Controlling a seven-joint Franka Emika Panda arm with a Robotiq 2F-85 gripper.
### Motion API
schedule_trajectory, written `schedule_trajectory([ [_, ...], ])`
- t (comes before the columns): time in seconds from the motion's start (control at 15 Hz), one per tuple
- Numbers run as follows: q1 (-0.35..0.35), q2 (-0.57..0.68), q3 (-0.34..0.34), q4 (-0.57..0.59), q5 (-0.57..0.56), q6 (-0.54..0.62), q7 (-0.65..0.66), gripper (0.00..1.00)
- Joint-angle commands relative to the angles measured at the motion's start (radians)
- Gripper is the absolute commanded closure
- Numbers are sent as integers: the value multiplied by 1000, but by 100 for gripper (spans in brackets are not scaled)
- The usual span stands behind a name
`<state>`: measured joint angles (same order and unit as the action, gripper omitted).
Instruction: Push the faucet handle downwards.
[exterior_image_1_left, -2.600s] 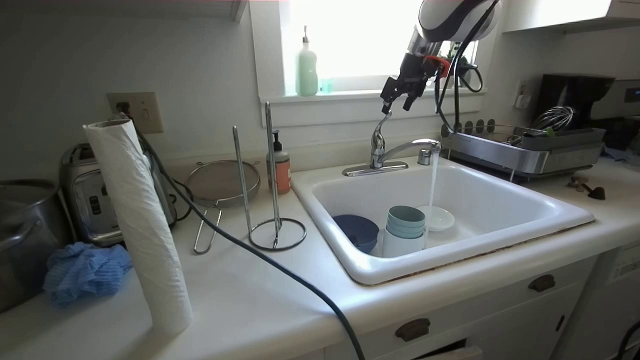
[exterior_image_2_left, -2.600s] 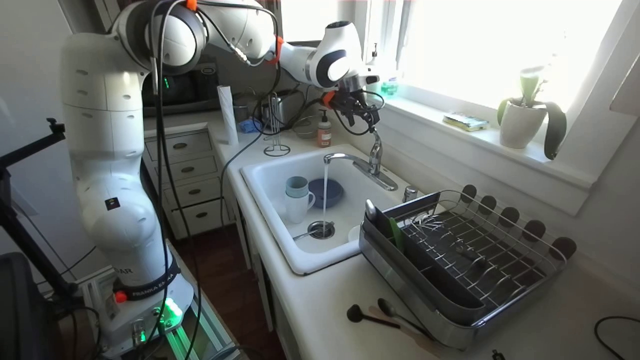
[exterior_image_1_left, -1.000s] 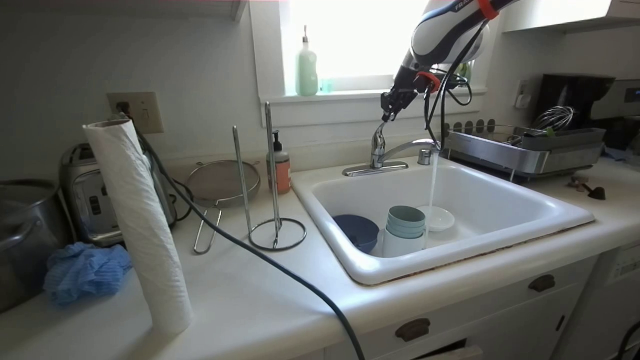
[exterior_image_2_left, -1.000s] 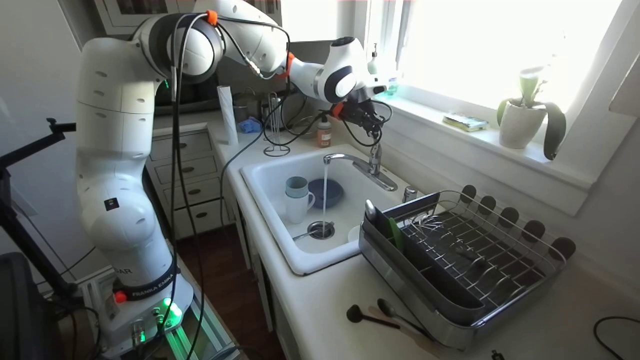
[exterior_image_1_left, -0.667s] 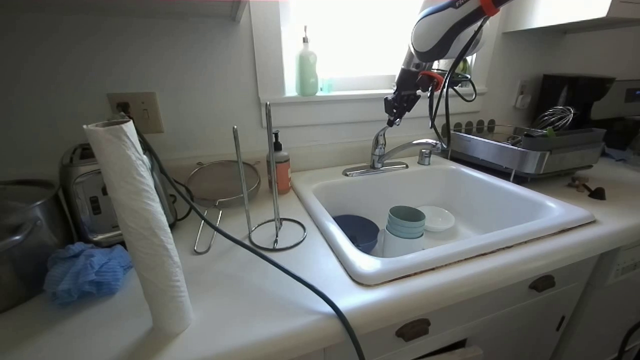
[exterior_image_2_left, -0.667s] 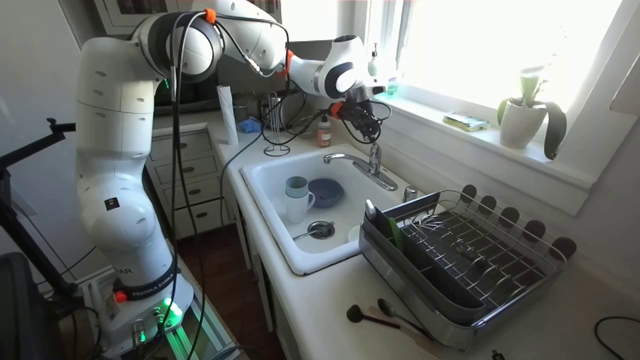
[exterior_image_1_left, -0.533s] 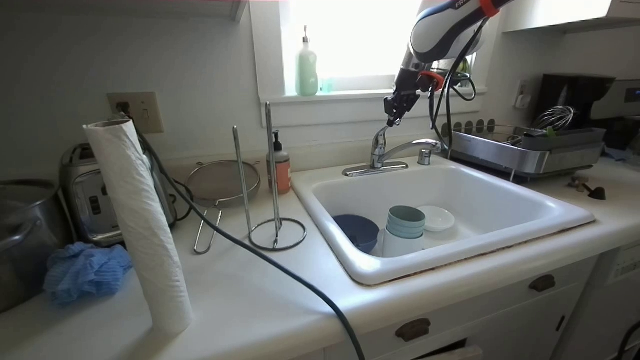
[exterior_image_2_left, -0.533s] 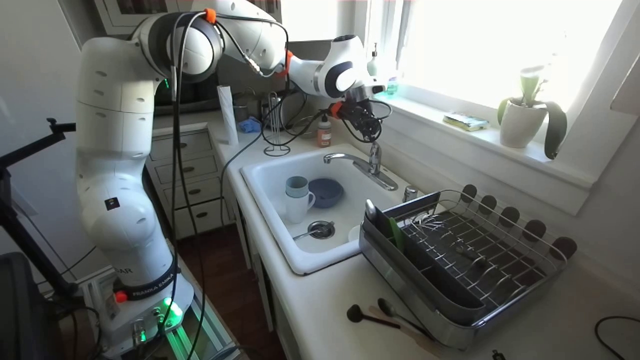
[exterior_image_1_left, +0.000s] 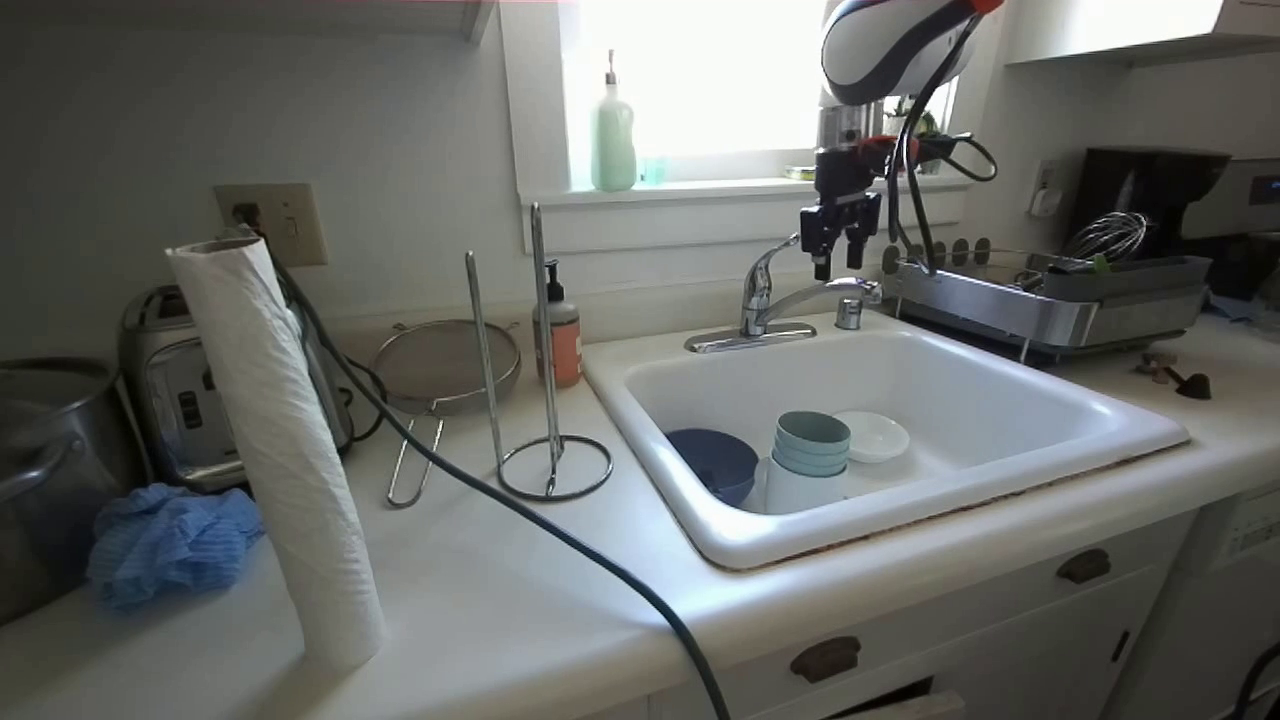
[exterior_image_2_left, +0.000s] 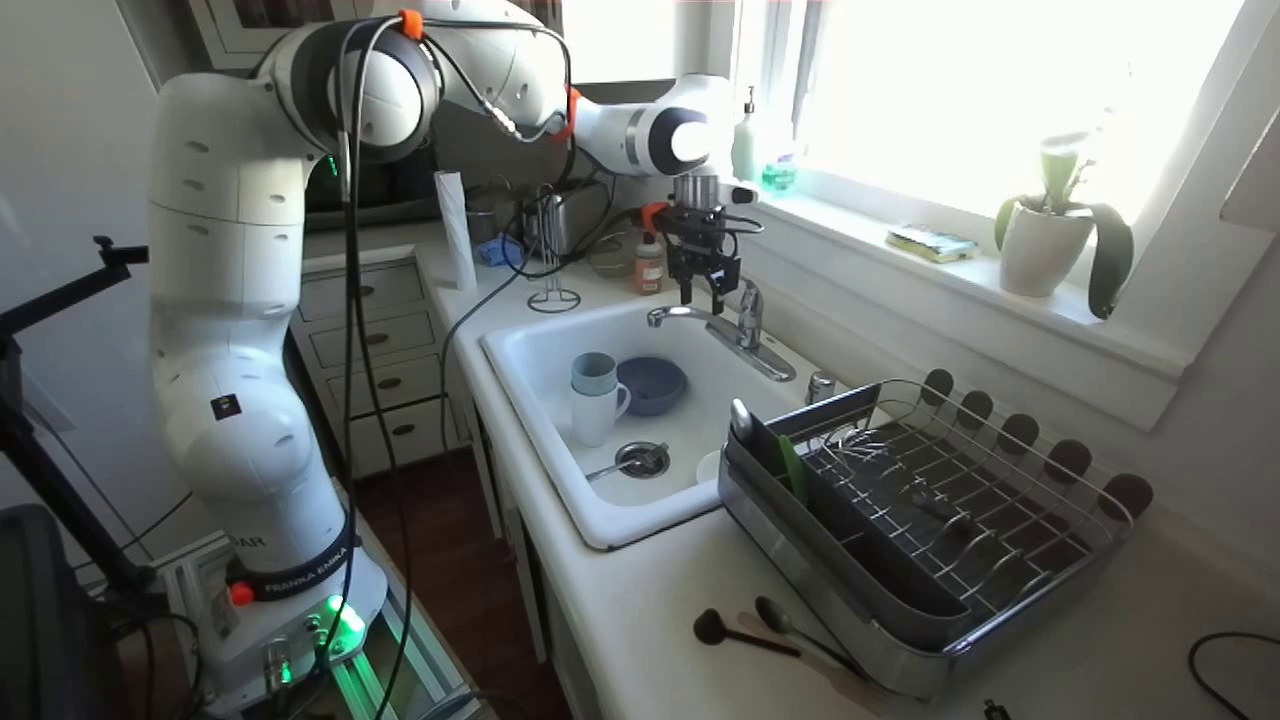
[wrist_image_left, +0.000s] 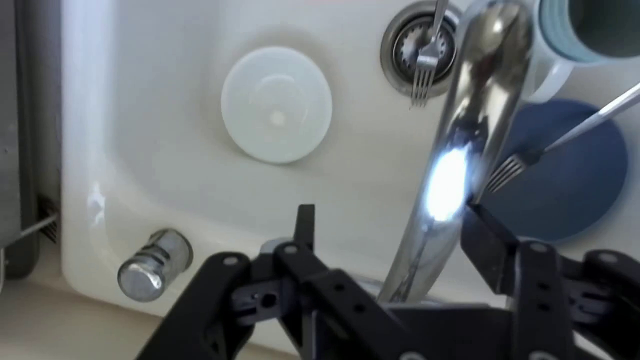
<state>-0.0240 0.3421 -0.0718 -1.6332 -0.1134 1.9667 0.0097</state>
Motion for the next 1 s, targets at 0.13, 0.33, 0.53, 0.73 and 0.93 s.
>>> schedule_trajectory([
  [0.13, -3, -44, 21, 145, 117, -432, 101, 0],
  [0.33, 0, -92, 21, 201, 197, -531, 253, 0],
  [0.53, 11, -163, 24, 184, 238, -456, 351, 0],
  [0.73, 10, -158, 26, 202, 211, -447, 327, 0],
  [0.93, 16, -185, 31, 200, 211, -416, 346, 0],
])
